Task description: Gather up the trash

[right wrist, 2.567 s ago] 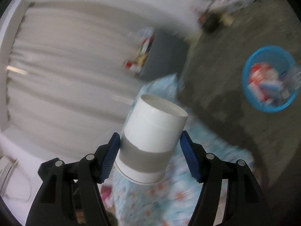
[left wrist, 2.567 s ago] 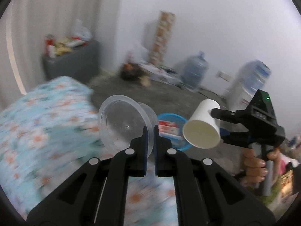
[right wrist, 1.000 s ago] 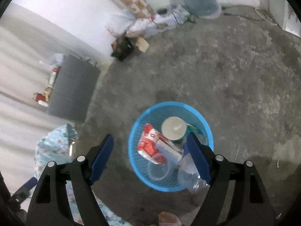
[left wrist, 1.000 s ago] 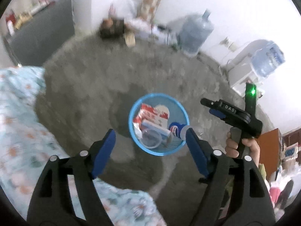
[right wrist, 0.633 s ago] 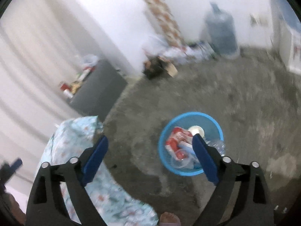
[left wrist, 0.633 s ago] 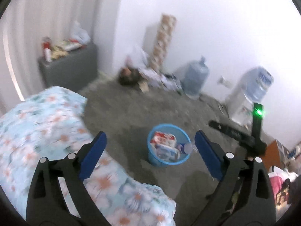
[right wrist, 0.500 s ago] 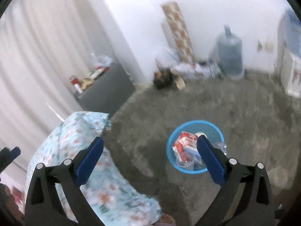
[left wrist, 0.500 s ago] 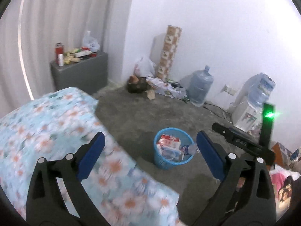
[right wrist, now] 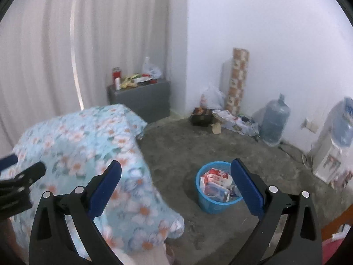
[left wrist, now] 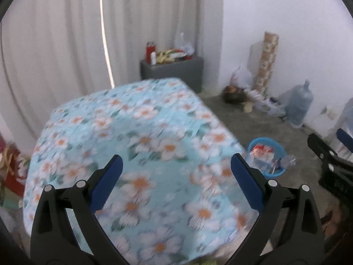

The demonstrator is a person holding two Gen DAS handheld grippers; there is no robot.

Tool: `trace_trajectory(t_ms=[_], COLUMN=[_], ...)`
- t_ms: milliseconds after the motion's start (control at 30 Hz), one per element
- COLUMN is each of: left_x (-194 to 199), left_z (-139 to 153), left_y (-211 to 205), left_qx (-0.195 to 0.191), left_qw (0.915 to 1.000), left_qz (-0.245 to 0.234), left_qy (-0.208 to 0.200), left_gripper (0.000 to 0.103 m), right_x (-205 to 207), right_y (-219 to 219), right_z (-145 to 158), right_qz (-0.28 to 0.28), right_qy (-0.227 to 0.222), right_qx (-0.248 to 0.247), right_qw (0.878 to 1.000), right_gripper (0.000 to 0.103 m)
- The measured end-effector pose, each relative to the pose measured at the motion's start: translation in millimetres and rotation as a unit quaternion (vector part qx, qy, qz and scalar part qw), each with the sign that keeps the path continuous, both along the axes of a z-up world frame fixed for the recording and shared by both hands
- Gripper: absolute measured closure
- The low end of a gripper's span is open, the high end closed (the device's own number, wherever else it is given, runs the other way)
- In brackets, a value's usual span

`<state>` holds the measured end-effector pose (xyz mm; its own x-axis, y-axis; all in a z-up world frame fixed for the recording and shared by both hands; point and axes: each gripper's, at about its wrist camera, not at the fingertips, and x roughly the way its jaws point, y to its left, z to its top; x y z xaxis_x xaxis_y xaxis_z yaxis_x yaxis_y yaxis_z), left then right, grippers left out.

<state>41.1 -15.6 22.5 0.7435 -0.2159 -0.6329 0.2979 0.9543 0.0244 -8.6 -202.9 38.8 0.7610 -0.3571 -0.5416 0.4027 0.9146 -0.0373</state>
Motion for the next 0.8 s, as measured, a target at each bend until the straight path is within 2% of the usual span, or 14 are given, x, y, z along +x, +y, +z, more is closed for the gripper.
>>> trace_trajectory(t_ms=[100, 267, 333, 400, 533, 800], left_x=[-12.1, -19.6, -19.1, -20.6, -23.9, -22.2], left_z=[-10.0, -45.4, -54.9, -59.2, -55.5, -55.4], left_y=[7.2, 10.9, 15.0, 20.0, 23.1, 15.3], left_qx=[0.008, 0.024, 0.029, 0.028, 0.032, 0.041], left_qw=[0.9996, 0.9946, 0.9918, 0.9902, 0.9901, 0.9901], left_qz=[0.022, 0.052, 0.064, 0.076, 0.093, 0.086], left_qy=[0.016, 0.086, 0.107, 0.113, 0.1, 0.103], left_gripper=[0.009, 0.009, 0.009, 0.009, 0.009, 0.009], right_x=[-4.2, -11.8, -15.5, -15.9, -14.6, -17.5], right_y=[13.2, 22.4, 22.6, 22.0, 15.3, 2.3], right_z=[-15.0, -42.6, -49.2, -54.3, -59.1, -62.4], right_qz=[0.017, 0.022, 0.024, 0.023, 0.016, -0.003], right_qy=[0.051, 0.12, 0.135, 0.14, 0.148, 0.152], right_qx=[-0.008, -0.035, -0.035, -0.033, -0.024, -0.012], right_qw=[0.999, 0.992, 0.99, 0.989, 0.989, 0.988], right_gripper=[0.007, 0.007, 0.007, 0.007, 0.007, 0.007])
